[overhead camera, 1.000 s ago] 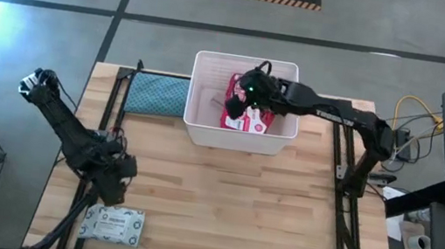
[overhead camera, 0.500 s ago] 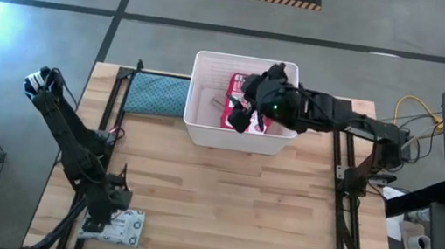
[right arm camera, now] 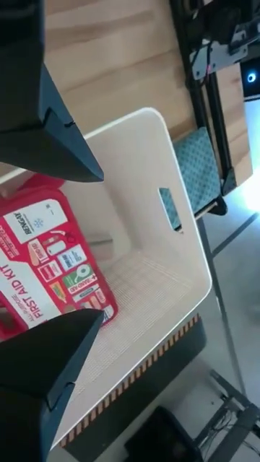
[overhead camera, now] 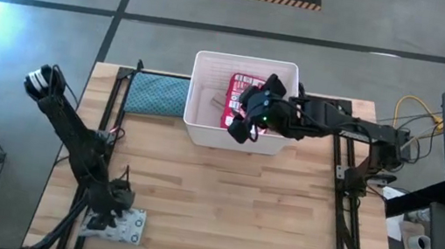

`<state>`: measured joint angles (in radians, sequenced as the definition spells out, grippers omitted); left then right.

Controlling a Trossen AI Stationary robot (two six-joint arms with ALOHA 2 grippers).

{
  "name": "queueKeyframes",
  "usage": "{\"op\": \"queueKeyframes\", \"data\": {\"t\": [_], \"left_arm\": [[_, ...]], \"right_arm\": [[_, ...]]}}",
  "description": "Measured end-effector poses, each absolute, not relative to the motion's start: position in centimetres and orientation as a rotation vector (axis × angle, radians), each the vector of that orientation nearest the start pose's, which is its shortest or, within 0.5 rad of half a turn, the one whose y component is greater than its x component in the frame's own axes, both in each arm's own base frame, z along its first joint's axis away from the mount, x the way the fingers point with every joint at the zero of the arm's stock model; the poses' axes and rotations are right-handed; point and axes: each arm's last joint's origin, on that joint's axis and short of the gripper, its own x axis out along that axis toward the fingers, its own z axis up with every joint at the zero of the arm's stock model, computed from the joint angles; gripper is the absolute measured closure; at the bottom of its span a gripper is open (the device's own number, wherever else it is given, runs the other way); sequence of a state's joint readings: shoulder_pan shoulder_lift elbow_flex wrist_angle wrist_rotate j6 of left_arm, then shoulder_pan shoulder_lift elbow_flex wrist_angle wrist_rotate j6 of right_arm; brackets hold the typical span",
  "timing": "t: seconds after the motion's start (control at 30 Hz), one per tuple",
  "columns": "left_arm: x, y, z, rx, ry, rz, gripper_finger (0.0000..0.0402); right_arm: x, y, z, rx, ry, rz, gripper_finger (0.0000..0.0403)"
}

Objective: Pick & place medical supplies in basket/bin
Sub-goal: Put the white mailer bag in the white bin

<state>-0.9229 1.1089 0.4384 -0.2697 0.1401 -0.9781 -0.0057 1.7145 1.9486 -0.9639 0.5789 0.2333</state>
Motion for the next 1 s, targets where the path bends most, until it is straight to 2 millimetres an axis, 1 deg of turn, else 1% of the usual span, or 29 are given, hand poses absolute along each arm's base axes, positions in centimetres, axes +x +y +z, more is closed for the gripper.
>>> {"op": "queueKeyframes", "data": {"t": [0.1, 0.17, 0.23, 0.37, 0.43, 0.47, 0.5, 0.6, 0.67, 0.73, 0.83, 0.9, 1.0], "left_arm": [[11.4, -14.3, 14.5, -0.458, 1.208, -0.362, 0.0212], [12.0, -13.7, 14.4, -0.449, 1.139, -0.288, 0.0212], [13.0, -13.2, 14.7, -0.408, 1.054, -0.237, 0.0212], [15.4, -12.2, 16.6, -0.272, 0.9, -0.149, 0.0212], [16.8, -12.2, 18.7, -0.256, 0.83, -0.157, 0.0212], [17.2, -12.2, 19.7, -0.234, 0.822, -0.16, 0.0212], [17.2, -12.2, 20.5, -0.196, 0.844, -0.158, 0.0212], [16.8, -11.9, 22.2, -0.094, 0.982, -0.119, 0.0212], [16.1, -11.5, 23.1, -0.078, 1.085, -0.053, 0.0212], [15.5, -11.2, 23.5, -0.105, 1.16, 0.006, 0.0212], [14.8, -11.0, 23.1, -0.17, 1.279, 0.002, 0.0212], [14.4, -11.1, 22.2, -0.247, 1.365, -0.021, 0.0212], [13.7, -11.0, 20.7, -0.389, 1.494, 0.011, 0.0212]], "right_arm": [[35.1, -1.8, 41.7, 0.008, 0.645, -0.638, 0.0115], [35.1, -1.8, 41.7, 0.009, 0.644, -0.638, 0.0115], [35.1, -1.8, 41.7, 0.01, 0.643, -0.638, 0.0115], [35.1, -1.8, 41.7, 0.053, 0.628, -0.652, 0.0116], [35.1, -1.8, 41.6, 0.095, 0.618, -0.652, 0.0117], [35.2, -1.7, 41.6, 0.125, 0.618, -0.635, 0.0117], [35.2, -1.6, 41.6, 0.158, 0.624, -0.605, 0.0117], [35.4, -1.1, 40.9, 0.271, 0.671, -0.464, 0.0115], [35.6, -0.6, 40.1, 0.362, 0.72, -0.356, 0.0116], [35.8, 0.1, 39.2, 0.472, 0.776, -0.245, 0.0118], [36.1, 1.4, 37.4, 0.637, 0.864, -0.076, 0.0122], [36.3, 2.5, 36.0, 0.706, 0.916, -0.004, 0.0126], [36.4, 4.1, 33.9, 0.784, 0.988, 0.066, 0.0131]]}}
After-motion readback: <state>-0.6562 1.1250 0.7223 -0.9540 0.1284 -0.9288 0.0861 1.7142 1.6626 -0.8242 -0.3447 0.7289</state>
